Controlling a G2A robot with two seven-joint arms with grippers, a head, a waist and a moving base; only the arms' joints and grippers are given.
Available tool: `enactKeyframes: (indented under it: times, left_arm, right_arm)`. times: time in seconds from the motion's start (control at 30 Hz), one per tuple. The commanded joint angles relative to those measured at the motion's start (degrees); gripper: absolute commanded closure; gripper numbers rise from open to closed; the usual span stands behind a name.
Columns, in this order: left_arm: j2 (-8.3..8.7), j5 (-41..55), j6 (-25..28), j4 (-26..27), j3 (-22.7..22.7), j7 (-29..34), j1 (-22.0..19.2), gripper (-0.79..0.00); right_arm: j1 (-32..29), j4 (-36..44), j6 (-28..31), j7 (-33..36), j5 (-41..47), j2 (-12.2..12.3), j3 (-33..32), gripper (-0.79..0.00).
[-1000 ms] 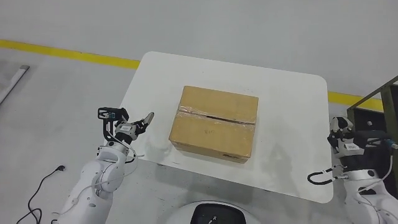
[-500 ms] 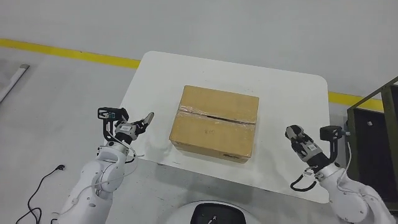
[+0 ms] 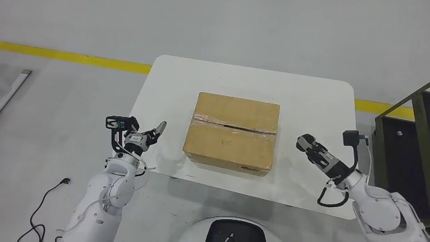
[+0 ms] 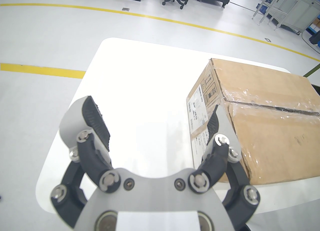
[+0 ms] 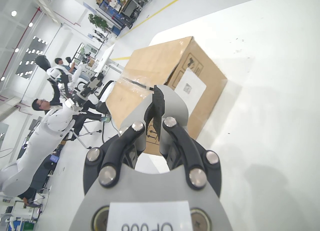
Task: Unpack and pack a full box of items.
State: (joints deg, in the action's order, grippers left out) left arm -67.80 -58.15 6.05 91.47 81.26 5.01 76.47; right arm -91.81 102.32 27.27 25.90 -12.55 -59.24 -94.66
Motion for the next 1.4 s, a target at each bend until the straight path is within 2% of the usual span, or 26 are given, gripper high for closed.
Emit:
enactKeyframes:
  times: [0.0,0.03,0.07,0.13,0.17,0.2,0.23,0.3,0.47,0.63,0.7,1.07,1.37]
  left_arm:
    - [0.00,0.0,0.0,0.0,0.0,0.0,0.0,-0.785]
    - [0.00,0.0,0.0,0.0,0.0,0.0,0.0,-0.785]
    - [0.00,0.0,0.0,0.0,0.0,0.0,0.0,-0.785]
    - [0.00,0.0,0.0,0.0,0.0,0.0,0.0,-0.785]
    - [0.00,0.0,0.0,0.0,0.0,0.0,0.0,-0.785]
    - [0.00,0.0,0.0,0.0,0.0,0.0,0.0,-0.785]
    - [0.00,0.0,0.0,0.0,0.0,0.0,0.0,-0.785]
    - [0.00,0.0,0.0,0.0,0.0,0.0,0.0,-0.785]
    - [0.00,0.0,0.0,0.0,0.0,0.0,0.0,-0.785]
    - [0.00,0.0,0.0,0.0,0.0,0.0,0.0,-0.785]
    - [0.00,0.0,0.0,0.0,0.0,0.0,0.0,-0.785]
    - [0.00,0.0,0.0,0.0,0.0,0.0,0.0,-0.785]
    - [0.00,0.0,0.0,0.0,0.0,0.0,0.0,-0.785]
  right_arm:
    - [1.6,1.8,-0.5,5.0,1.5,0.2,0.7,0.000]
    - [2.7,2.5,-2.0,6.8,1.1,0.4,0.7,-0.046]
    - [3.7,3.2,-3.7,8.9,1.4,0.4,1.5,-0.145]
    - [6.2,3.2,-7.8,12.1,0.1,0.5,2.7,-0.142]
    - [7.5,3.3,-9.3,13.6,-1.3,0.6,3.5,-0.182]
    - [8.6,3.0,-10.4,13.9,-2.3,0.6,4.0,-0.249]
    - [9.5,2.1,-11.8,14.3,-1.7,0.5,4.9,-0.351]
    - [11.5,0.7,-13.5,15.2,-2.8,0.5,5.9,-0.326]
    - [14.8,-2.3,-14.3,15.4,-4.1,0.3,8.4,-0.336]
    - [16.9,-4.4,-15.0,15.4,-5.2,0.1,10.9,-0.363]
    - [17.8,-5.5,-14.9,15.2,-5.3,0.0,11.7,-0.339]
    - [21.0,-7.6,-15.0,15.5,-6.7,-0.1,14.1,-0.360]
    - [23.8,-9.1,-14.5,19.9,-8.5,0.0,16.2,-0.354]
